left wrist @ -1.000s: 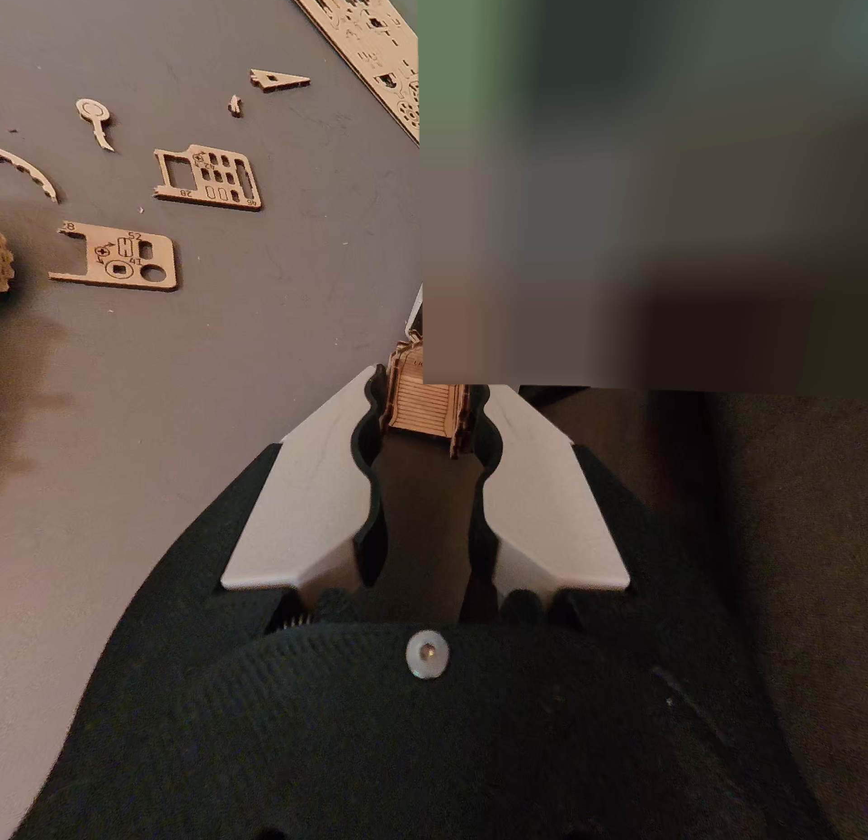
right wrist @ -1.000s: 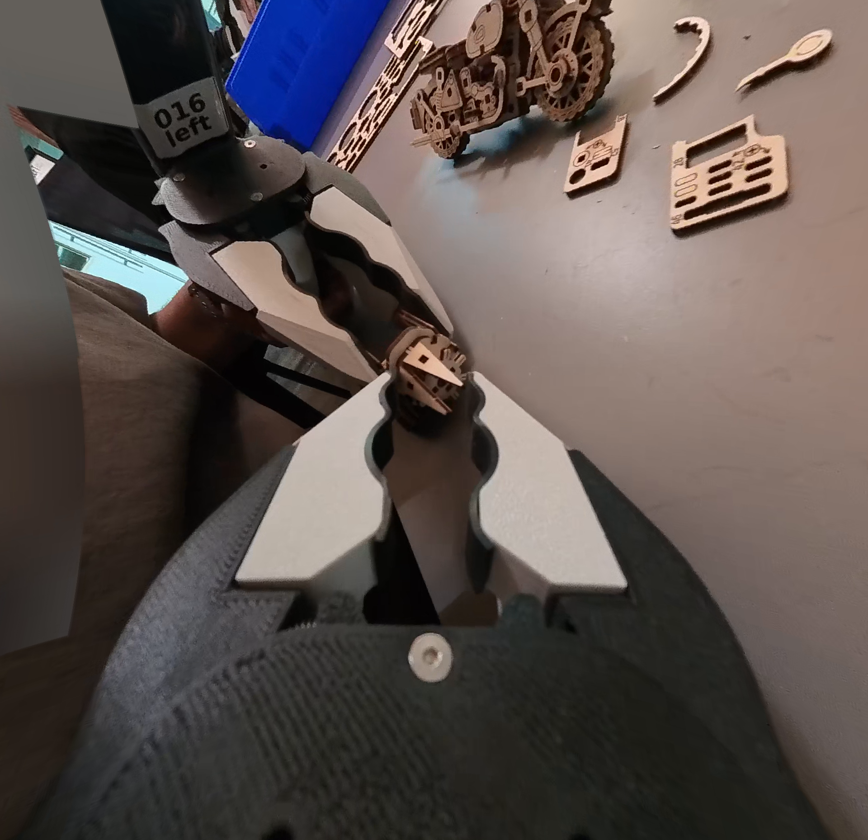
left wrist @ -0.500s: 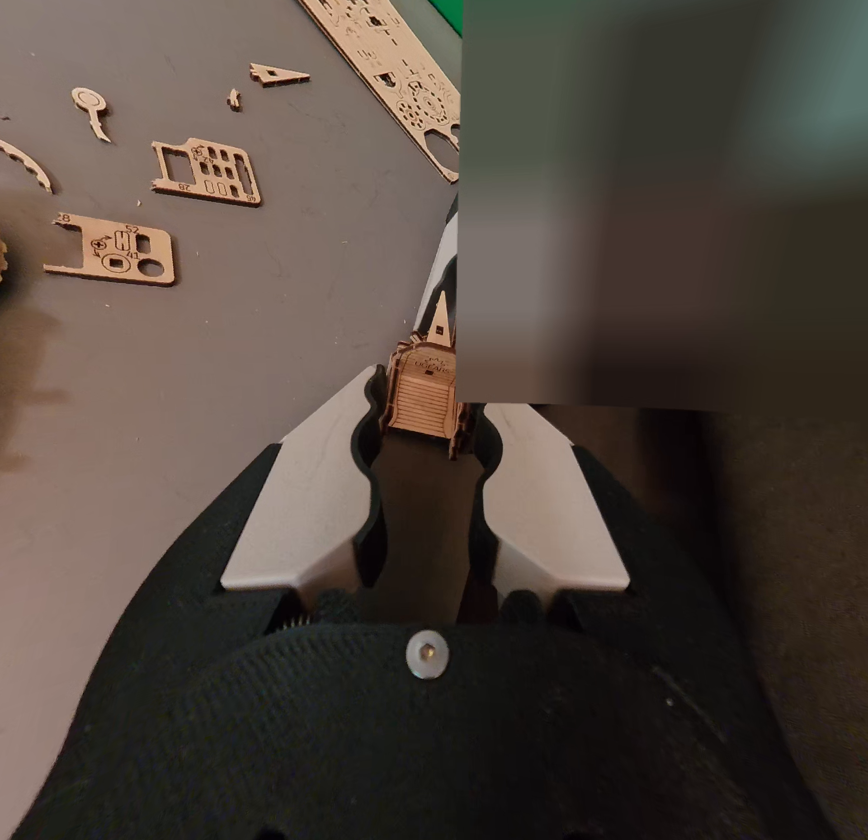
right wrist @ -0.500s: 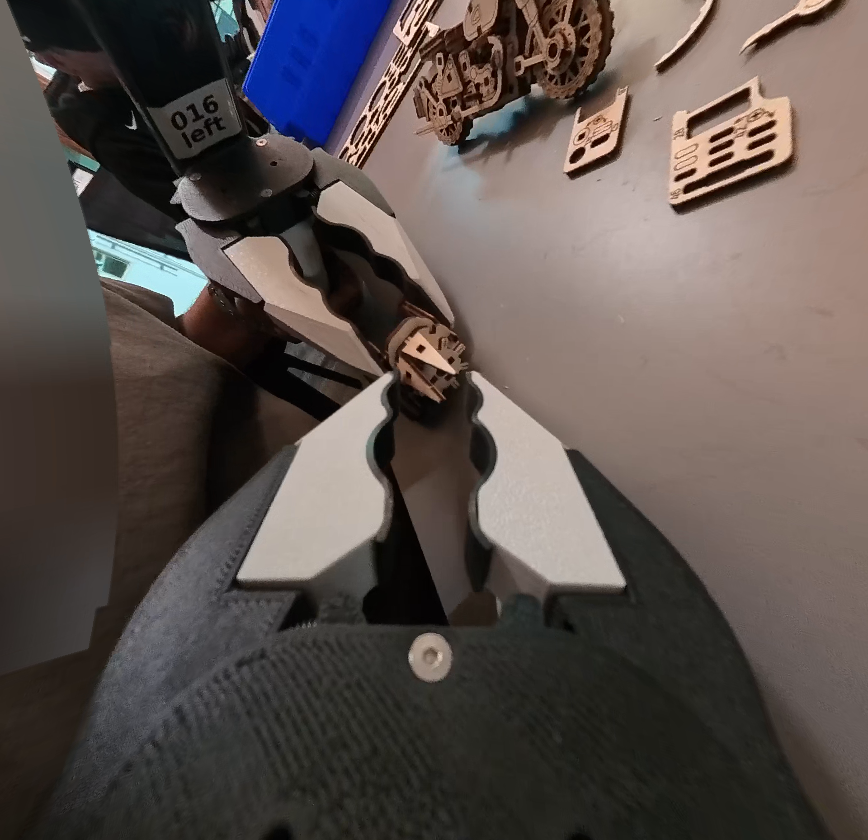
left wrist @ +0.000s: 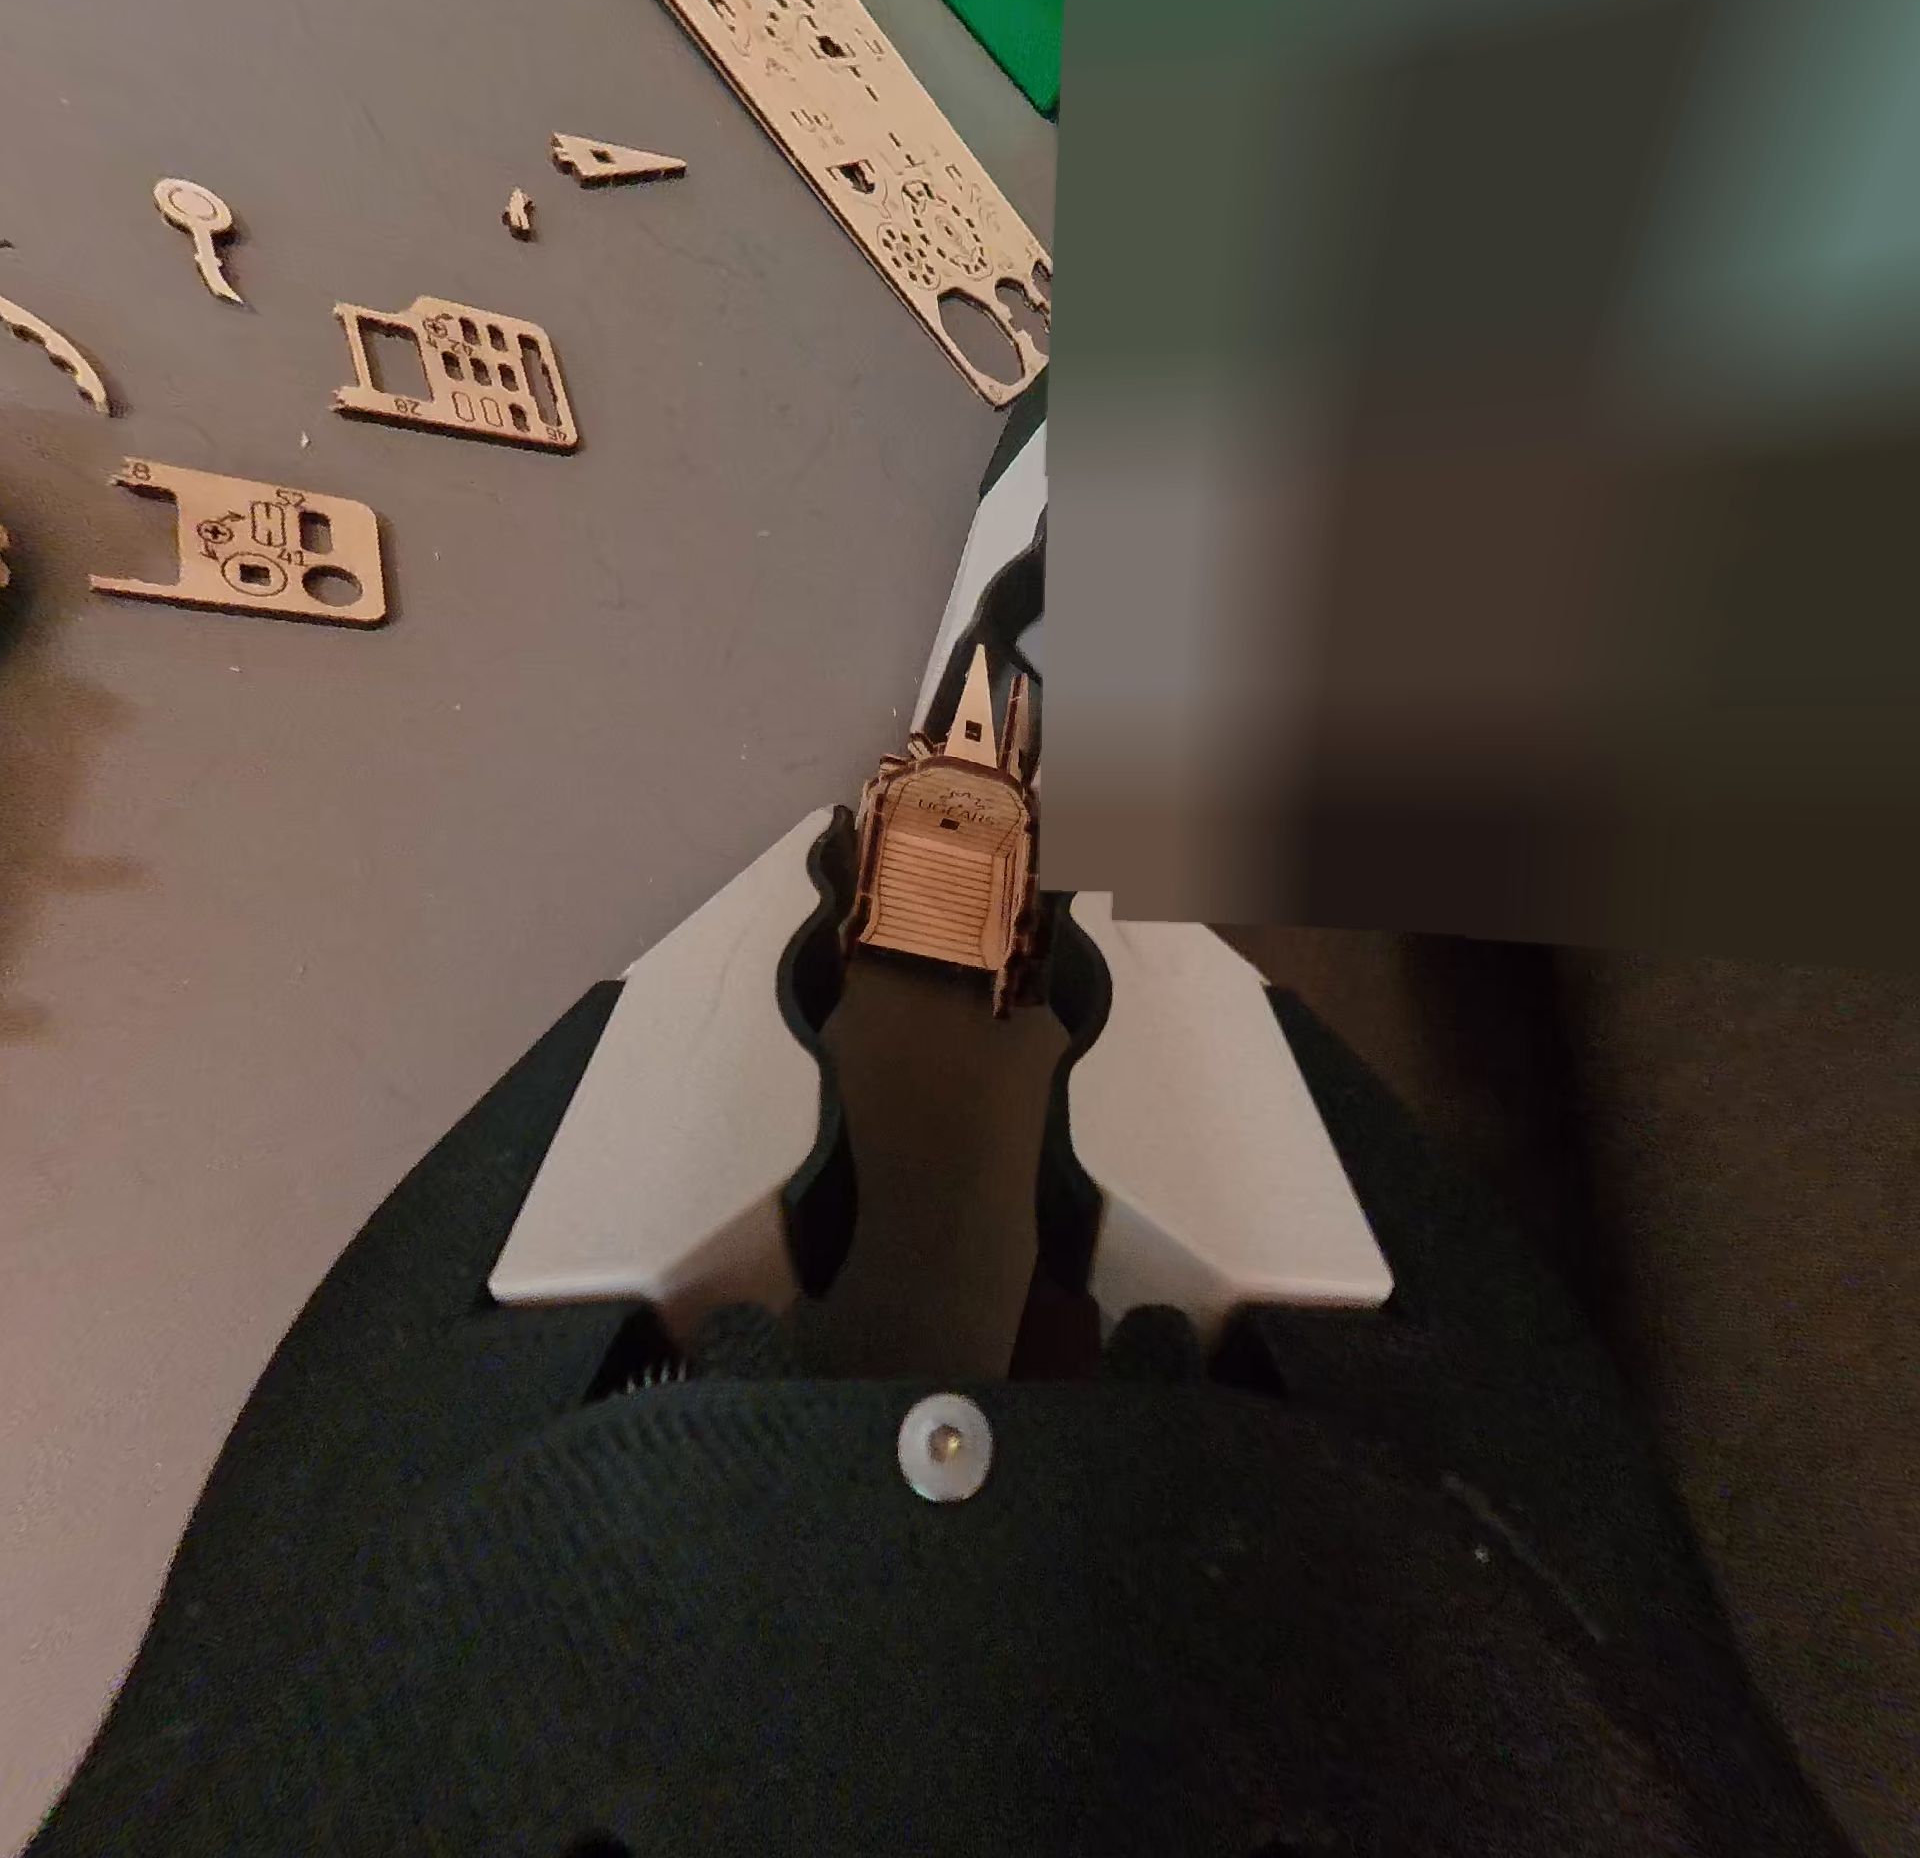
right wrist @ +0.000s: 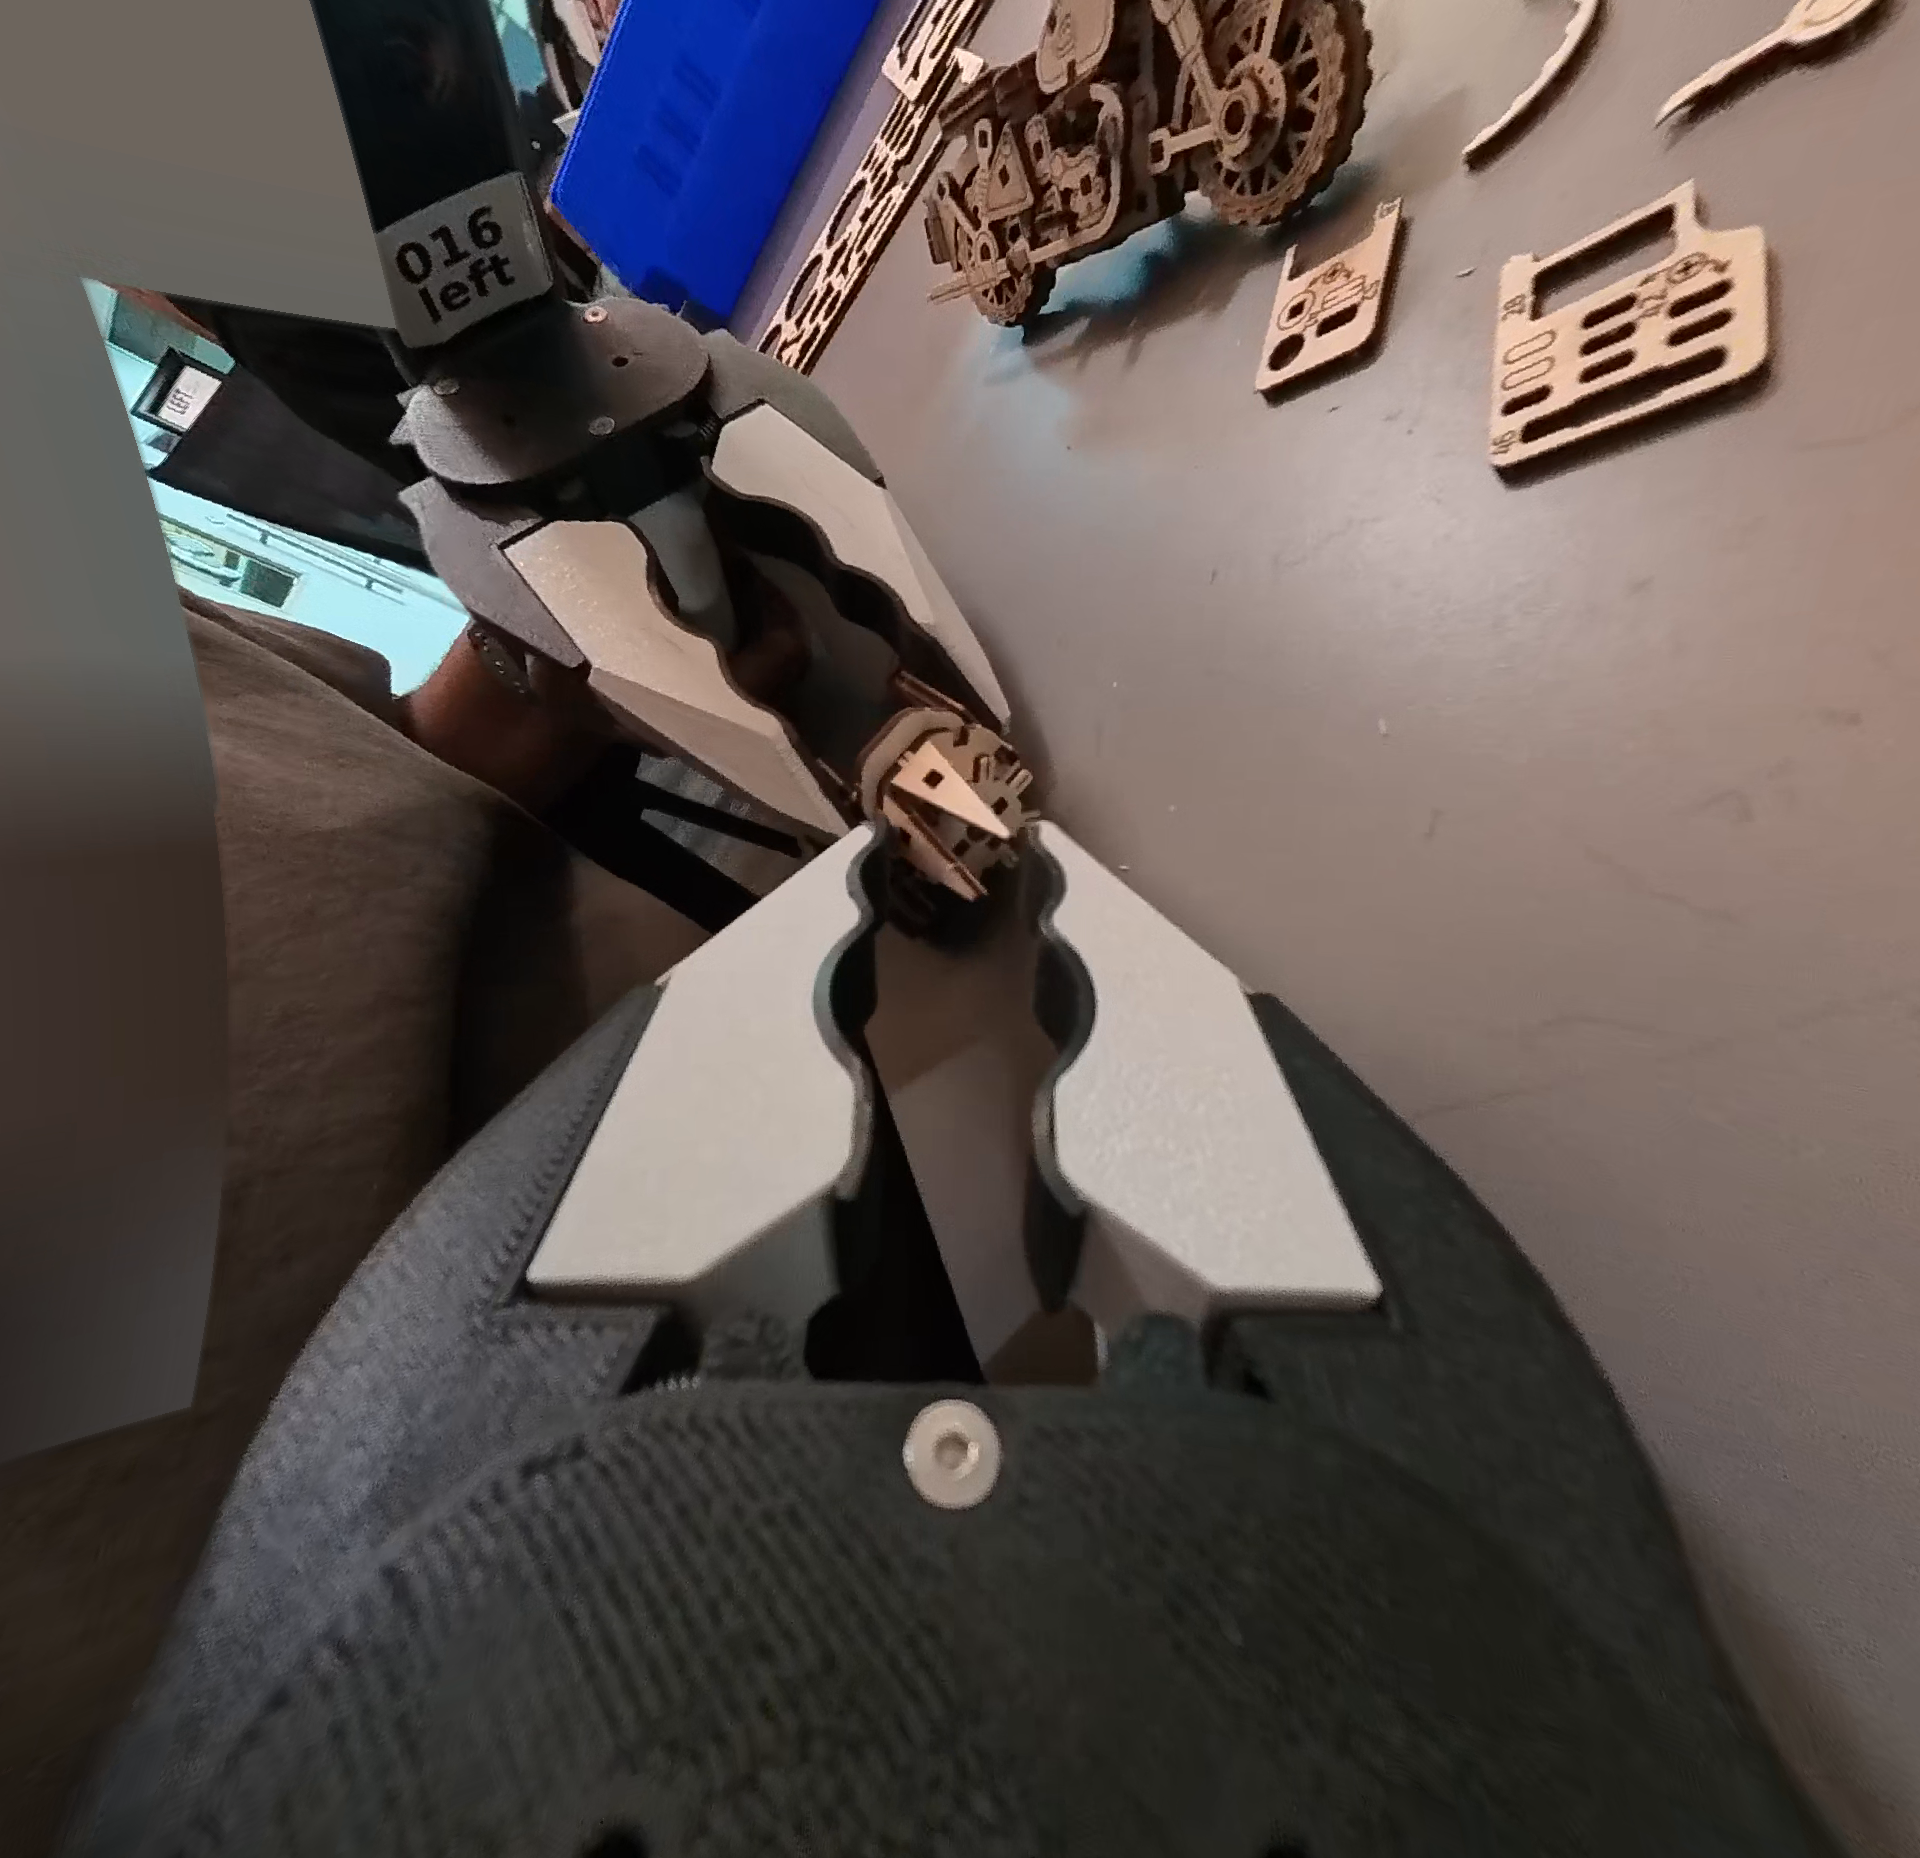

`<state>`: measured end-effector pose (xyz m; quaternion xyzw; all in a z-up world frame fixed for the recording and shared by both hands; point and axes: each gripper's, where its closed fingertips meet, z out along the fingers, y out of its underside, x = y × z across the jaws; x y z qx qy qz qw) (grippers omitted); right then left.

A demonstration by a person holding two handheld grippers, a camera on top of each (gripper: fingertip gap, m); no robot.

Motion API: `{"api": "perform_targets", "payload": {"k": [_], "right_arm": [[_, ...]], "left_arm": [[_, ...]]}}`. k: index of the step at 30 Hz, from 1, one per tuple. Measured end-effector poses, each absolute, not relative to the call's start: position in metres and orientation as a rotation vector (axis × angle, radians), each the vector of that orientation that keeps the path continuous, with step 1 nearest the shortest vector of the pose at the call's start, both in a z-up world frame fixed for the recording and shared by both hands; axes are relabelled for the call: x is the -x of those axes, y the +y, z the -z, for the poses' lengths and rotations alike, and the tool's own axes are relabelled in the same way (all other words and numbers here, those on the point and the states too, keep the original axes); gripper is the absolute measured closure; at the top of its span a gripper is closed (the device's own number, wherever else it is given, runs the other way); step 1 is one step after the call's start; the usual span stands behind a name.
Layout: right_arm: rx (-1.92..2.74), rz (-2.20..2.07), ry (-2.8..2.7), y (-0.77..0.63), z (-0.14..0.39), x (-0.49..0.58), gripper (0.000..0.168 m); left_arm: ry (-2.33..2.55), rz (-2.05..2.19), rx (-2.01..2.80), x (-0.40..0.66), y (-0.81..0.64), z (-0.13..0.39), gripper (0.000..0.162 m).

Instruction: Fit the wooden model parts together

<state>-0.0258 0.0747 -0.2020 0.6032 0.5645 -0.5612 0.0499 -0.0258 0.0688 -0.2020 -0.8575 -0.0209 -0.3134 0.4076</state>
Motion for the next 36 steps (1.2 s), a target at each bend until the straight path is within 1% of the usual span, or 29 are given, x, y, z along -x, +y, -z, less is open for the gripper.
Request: {"api": "perform_targets", "payload": {"k": [1,2,3,7,15,21,30,36], "right_arm": [[-1.831,1.729,1.699,0.076,0.2,0.026,0.14],[-1.817,1.762,1.666,0.077,0.195,0.026,0.13],[-1.81,1.796,1.632,0.08,0.192,0.026,0.125],[-1.857,1.859,1.599,0.098,0.186,0.023,0.123],[-1.855,2.043,1.565,0.113,0.16,0.017,0.124],[-1.84,2.062,1.668,0.106,0.153,0.009,0.124],[-1.841,2.127,1.732,0.104,0.14,0.003,0.126],[-1.851,2.181,1.773,0.107,0.134,0.004,0.127]], "left_arm": [[-0.06,0.799,2.159,0.026,0.069,0.202,0.128],[-0.074,0.813,2.153,0.027,0.069,0.201,0.128],[-0.091,0.832,2.146,0.027,0.069,0.201,0.128],[-0.188,0.919,2.084,0.034,0.071,0.195,0.129],[-0.351,1.131,1.859,0.046,0.073,0.166,0.129],[-0.232,0.968,1.849,0.046,0.074,0.158,0.129],[0.078,0.45,1.869,0.042,0.076,0.153,0.128],[0.171,0.311,1.812,0.038,0.074,0.142,0.128]]}}
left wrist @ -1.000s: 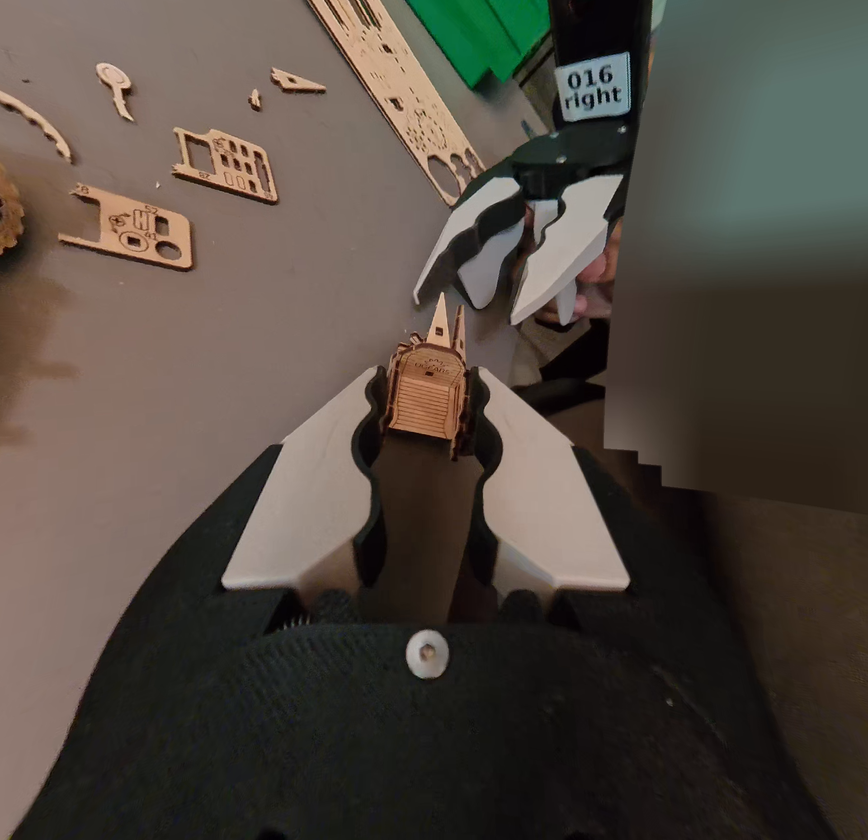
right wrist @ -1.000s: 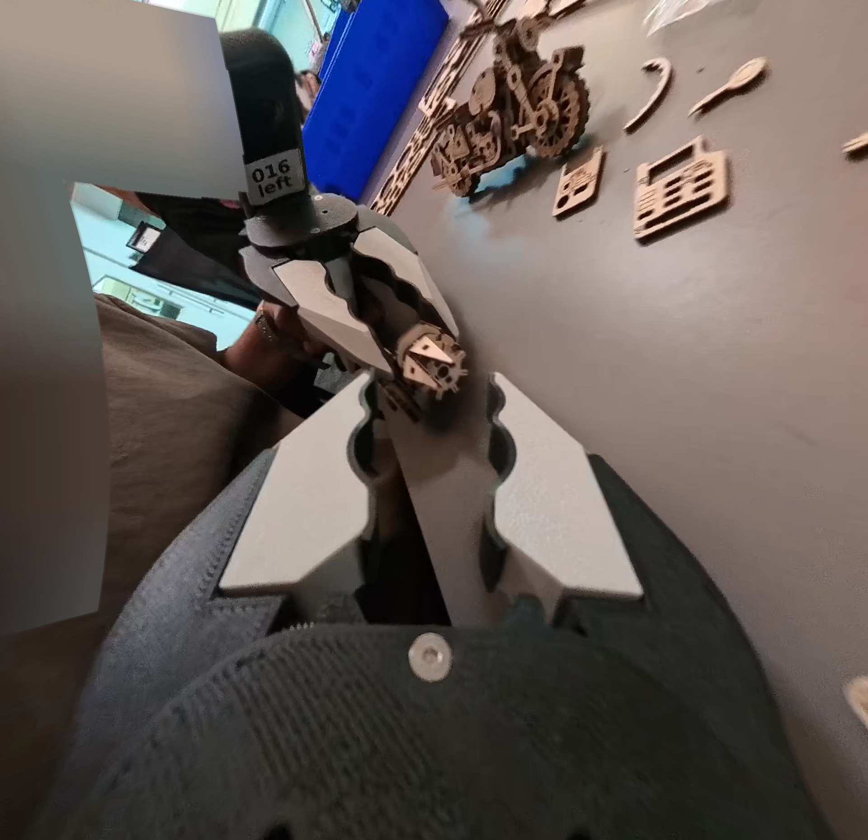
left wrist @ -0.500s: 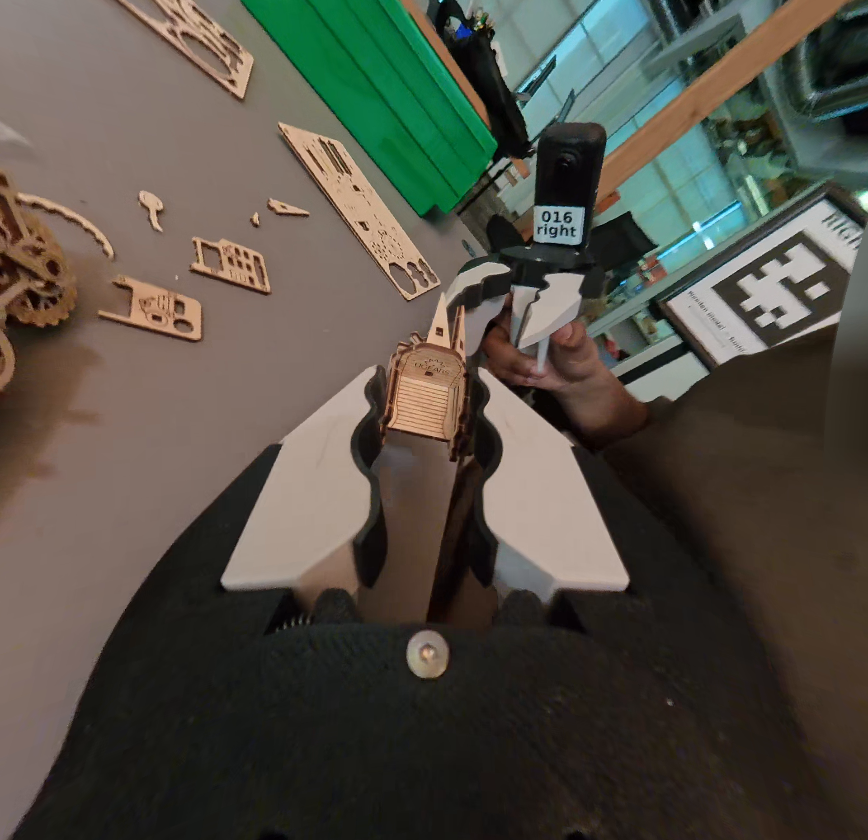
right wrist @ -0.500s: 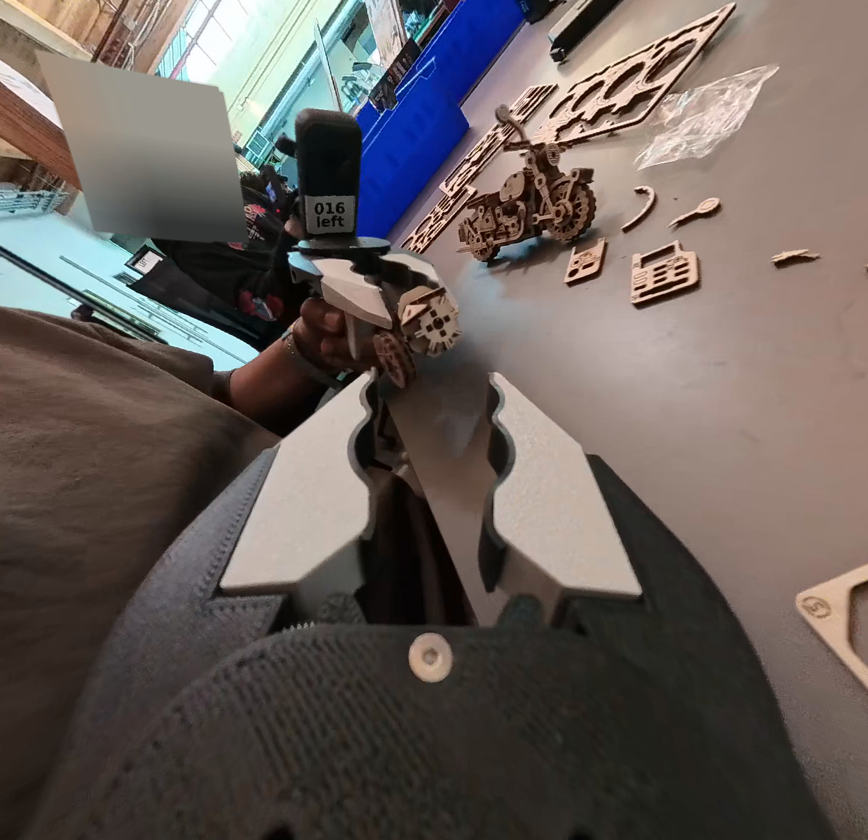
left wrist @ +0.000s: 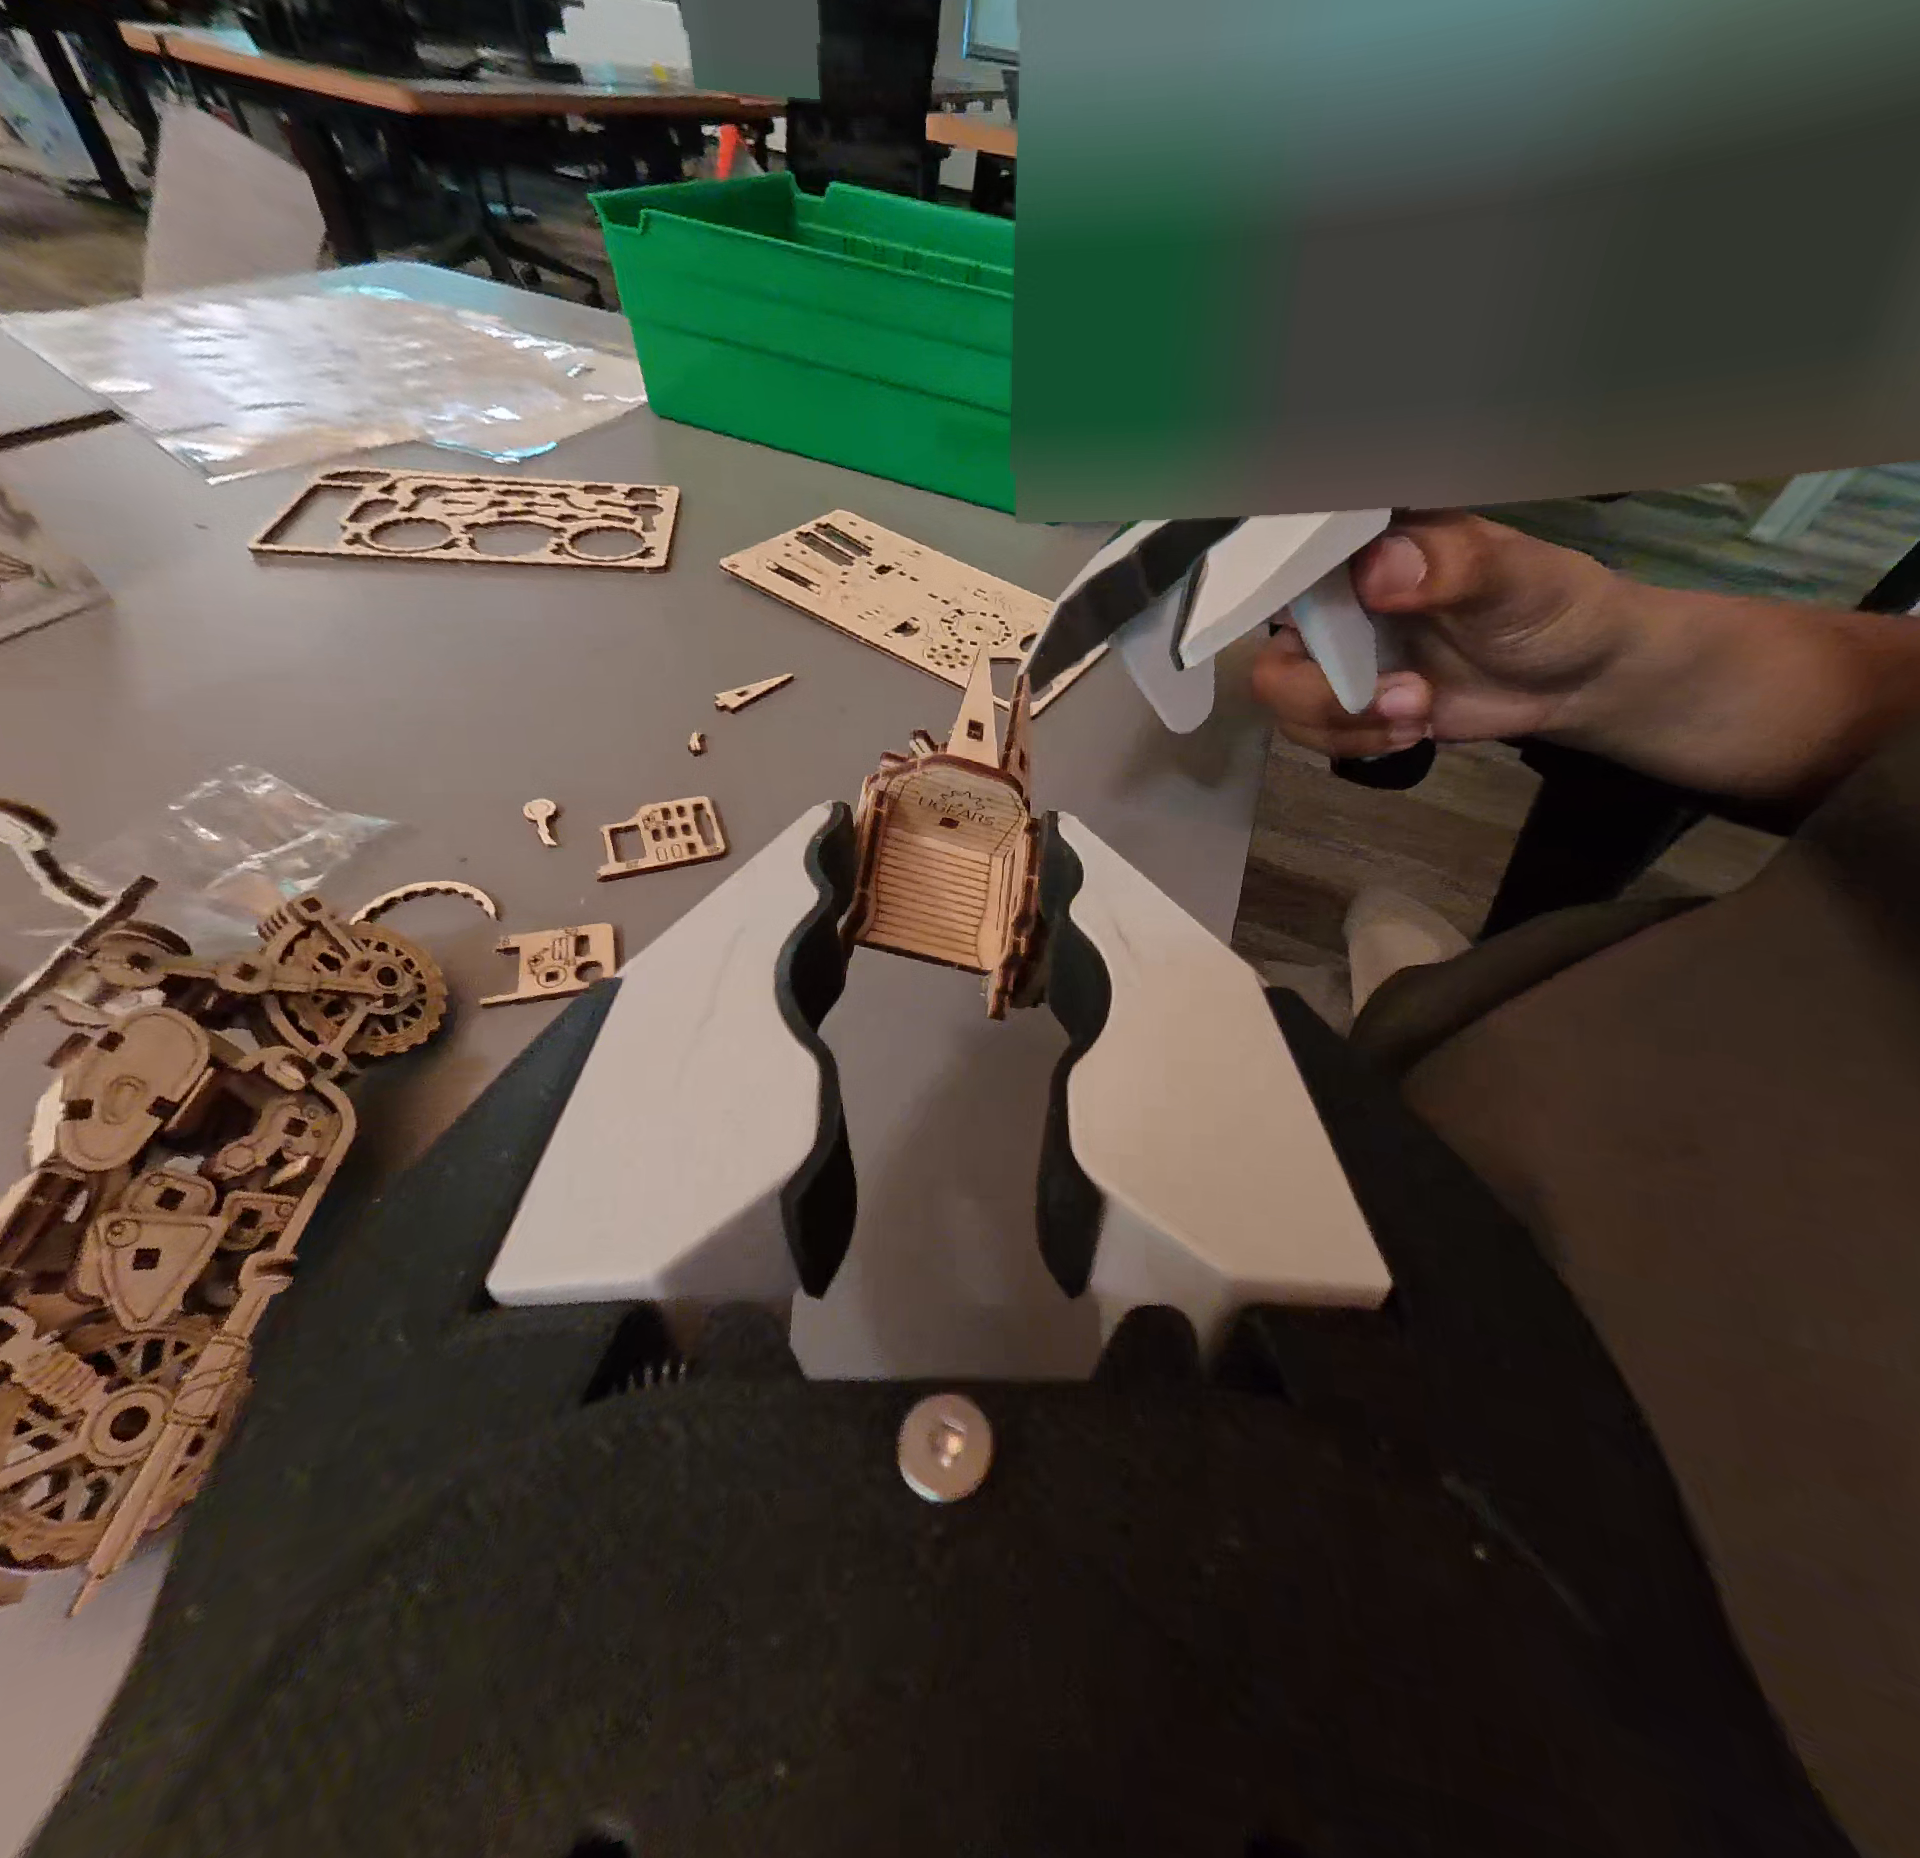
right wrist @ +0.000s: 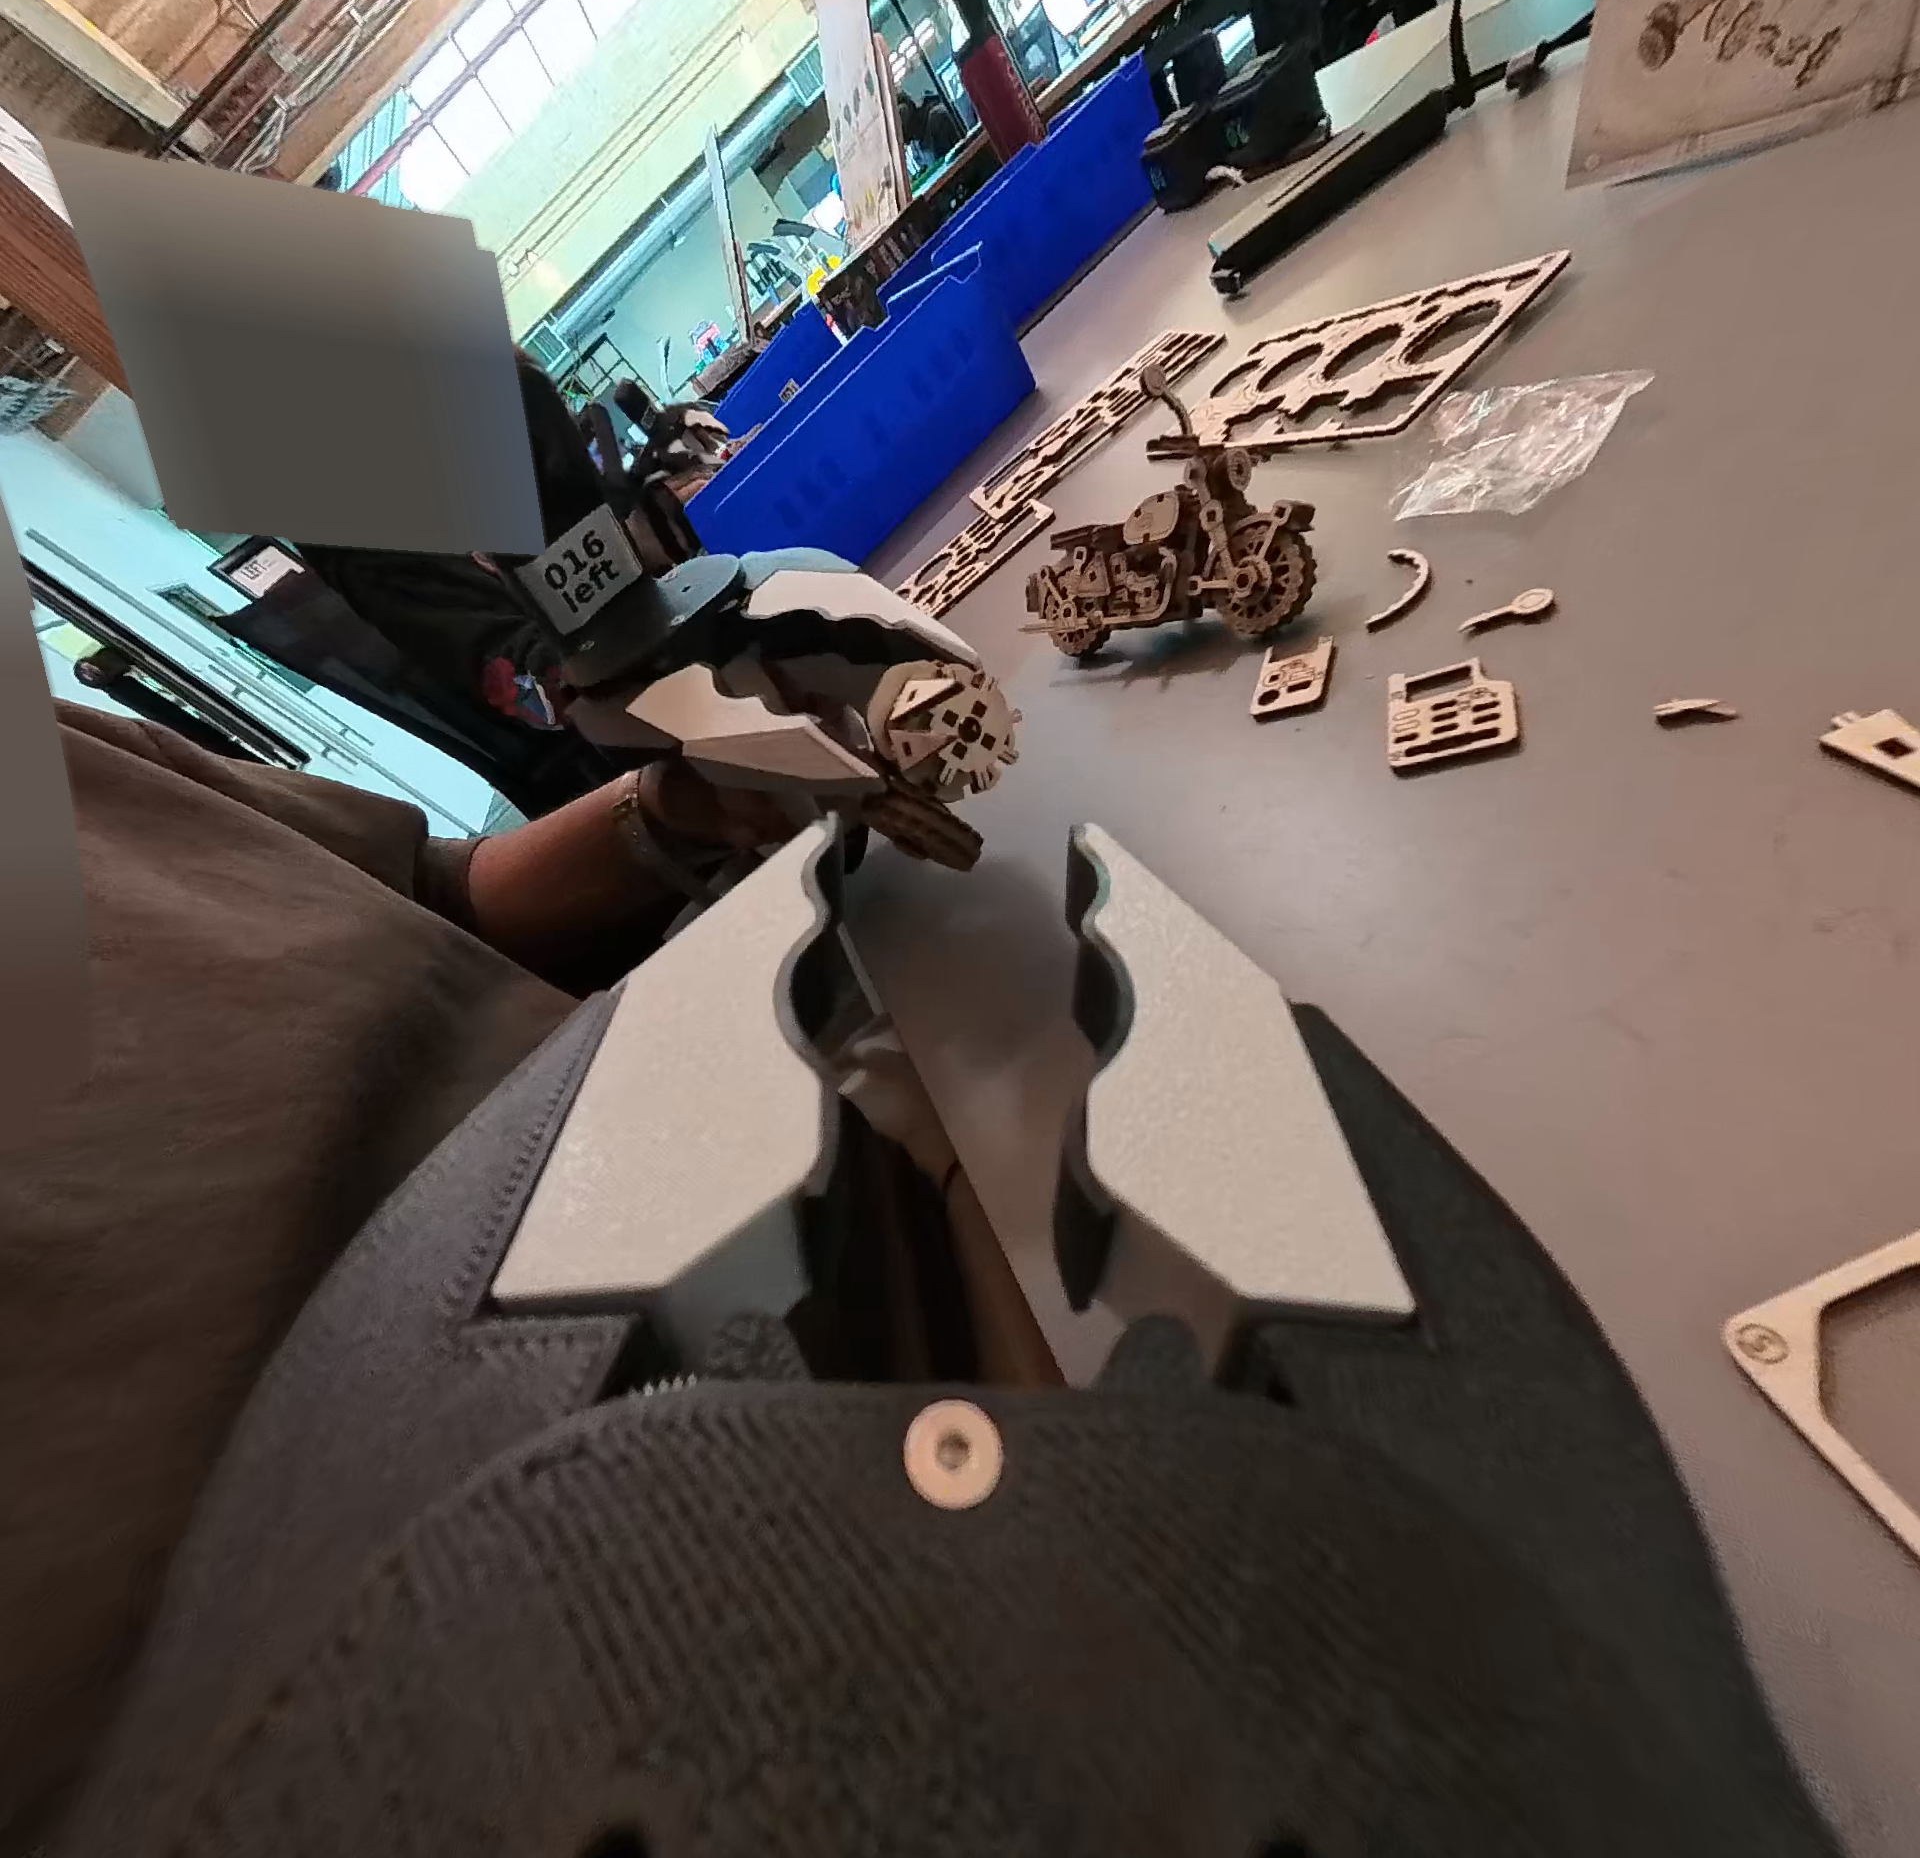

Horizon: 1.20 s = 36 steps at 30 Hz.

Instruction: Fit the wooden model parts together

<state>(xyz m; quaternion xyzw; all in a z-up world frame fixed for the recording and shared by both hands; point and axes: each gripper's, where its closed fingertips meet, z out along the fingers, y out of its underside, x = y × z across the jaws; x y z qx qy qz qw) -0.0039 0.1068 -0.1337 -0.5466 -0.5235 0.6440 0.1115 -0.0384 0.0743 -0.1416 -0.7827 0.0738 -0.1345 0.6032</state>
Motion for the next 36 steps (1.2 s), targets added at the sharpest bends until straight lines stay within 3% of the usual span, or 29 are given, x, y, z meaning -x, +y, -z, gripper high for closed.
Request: {"api": "perform_targets", "payload": {"k": [8,28,33,36], "right_arm": [[1.625,-1.919,-1.491,0.113,0.135,0.007,0.127],[1.65,-1.951,-1.48,0.111,0.138,0.009,0.127],[1.518,-2.036,-1.485,0.102,0.12,0.005,0.122],[1.428,-2.091,-1.435,0.096,0.104,0.003,0.11]], "left_arm": [[-0.239,0.86,1.622,0.056,0.074,0.117,0.129],[-0.307,0.908,1.619,0.063,0.076,0.123,0.129],[-0.123,0.846,1.519,0.05,0.067,0.1,0.128],[0.016,0.811,1.431,0.037,0.057,0.084,0.128]]}}
